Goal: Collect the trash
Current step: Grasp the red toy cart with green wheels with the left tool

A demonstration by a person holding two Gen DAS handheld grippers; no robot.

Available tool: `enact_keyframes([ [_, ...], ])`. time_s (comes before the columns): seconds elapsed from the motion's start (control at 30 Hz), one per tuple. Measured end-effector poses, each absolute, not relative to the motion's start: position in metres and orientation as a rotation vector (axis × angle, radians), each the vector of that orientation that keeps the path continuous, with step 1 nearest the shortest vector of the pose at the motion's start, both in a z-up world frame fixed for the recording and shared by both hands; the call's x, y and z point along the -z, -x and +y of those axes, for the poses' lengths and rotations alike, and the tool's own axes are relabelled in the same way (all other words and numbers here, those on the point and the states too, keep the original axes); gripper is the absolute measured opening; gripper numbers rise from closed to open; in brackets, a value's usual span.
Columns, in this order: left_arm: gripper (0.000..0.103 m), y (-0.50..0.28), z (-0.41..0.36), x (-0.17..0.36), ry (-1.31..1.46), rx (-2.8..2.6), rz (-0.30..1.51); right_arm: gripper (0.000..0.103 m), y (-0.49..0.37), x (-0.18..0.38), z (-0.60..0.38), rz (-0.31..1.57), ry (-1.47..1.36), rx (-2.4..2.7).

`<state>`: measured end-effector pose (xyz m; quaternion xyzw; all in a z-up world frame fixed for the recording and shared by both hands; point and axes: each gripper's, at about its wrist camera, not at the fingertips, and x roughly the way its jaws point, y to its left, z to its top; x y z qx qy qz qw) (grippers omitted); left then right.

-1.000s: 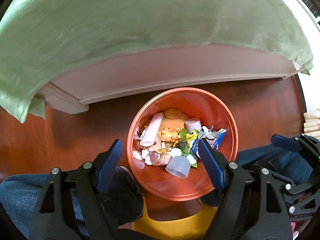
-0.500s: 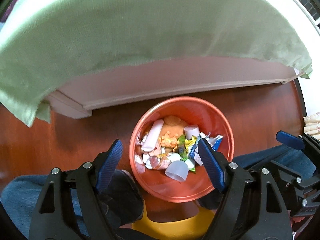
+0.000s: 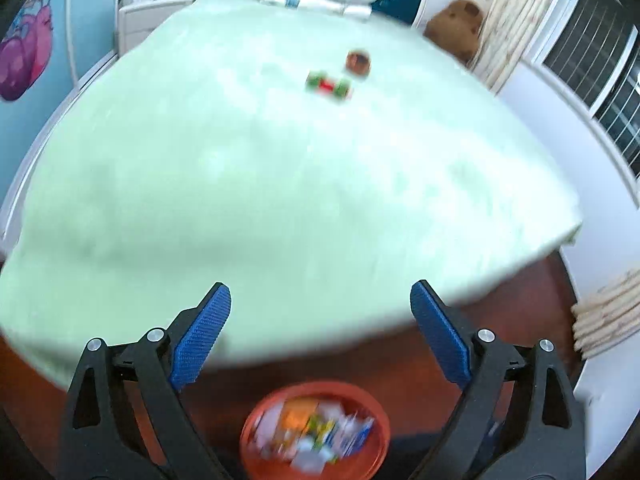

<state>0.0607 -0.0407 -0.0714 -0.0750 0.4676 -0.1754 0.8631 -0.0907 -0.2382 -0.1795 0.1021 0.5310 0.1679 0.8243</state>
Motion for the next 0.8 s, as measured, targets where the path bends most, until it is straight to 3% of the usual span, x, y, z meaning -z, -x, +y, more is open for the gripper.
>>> enact_keyframes([
  [0.17,0.089,-0.157,-0.079,0.062,0.161,0.379,0.950,0.079,0.084,0.181,-0.245,1.112,-0.261,-0.359],
  [0.47,0.089,-0.321,-0.134,0.105,0.222,0.196,0.941,0.080,0.072,0.191,-0.263,1.082,-0.353,-0.306],
  [0.6,0.089,-0.358,-0.145,0.127,0.226,0.125,1.037,0.080,0.068,0.195,-0.268,1.088,-0.378,-0.300],
  [0.73,0.089,-0.367,-0.147,0.125,0.234,0.086,1.011,0.080,0.065,0.198,-0.269,1.097,-0.392,-0.303],
  [0.8,0.081,-0.366,-0.148,0.126,0.216,0.071,1.019,0.080,0.063,0.201,-0.268,1.114,-0.400,-0.313],
])
